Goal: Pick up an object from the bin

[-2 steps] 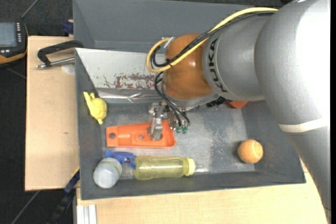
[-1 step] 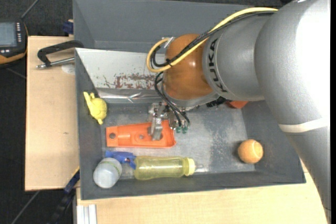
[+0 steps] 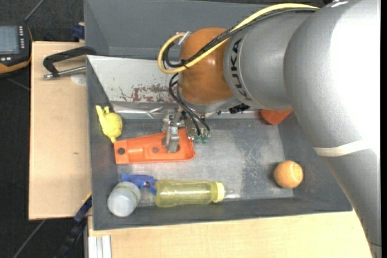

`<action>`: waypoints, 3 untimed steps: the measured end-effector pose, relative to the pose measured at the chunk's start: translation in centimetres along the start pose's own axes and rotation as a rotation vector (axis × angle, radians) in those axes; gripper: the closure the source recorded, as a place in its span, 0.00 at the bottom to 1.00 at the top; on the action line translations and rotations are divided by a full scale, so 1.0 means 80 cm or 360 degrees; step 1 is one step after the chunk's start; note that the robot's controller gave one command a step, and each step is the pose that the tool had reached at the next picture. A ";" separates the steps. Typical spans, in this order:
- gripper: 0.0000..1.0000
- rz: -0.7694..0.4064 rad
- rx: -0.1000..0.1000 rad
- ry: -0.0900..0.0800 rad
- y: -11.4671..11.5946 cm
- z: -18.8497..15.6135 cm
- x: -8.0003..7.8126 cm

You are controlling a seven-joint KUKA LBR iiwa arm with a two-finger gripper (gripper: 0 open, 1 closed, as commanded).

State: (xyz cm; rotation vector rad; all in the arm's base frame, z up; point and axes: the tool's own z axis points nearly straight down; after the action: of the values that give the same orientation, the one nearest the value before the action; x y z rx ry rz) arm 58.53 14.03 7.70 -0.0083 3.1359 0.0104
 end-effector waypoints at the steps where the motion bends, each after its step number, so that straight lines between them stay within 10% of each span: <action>1: 1.00 -0.0007 -0.0003 0.0000 0.002 0.002 -0.009; 3: 1.00 -0.0018 -0.0006 -0.0021 -0.001 -0.099 -0.007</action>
Offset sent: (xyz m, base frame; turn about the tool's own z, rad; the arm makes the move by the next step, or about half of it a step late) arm -0.0011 -0.0003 0.0896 -0.0130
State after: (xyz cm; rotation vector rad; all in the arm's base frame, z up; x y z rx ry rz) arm 59.06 13.87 15.63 -0.0262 3.1227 0.0165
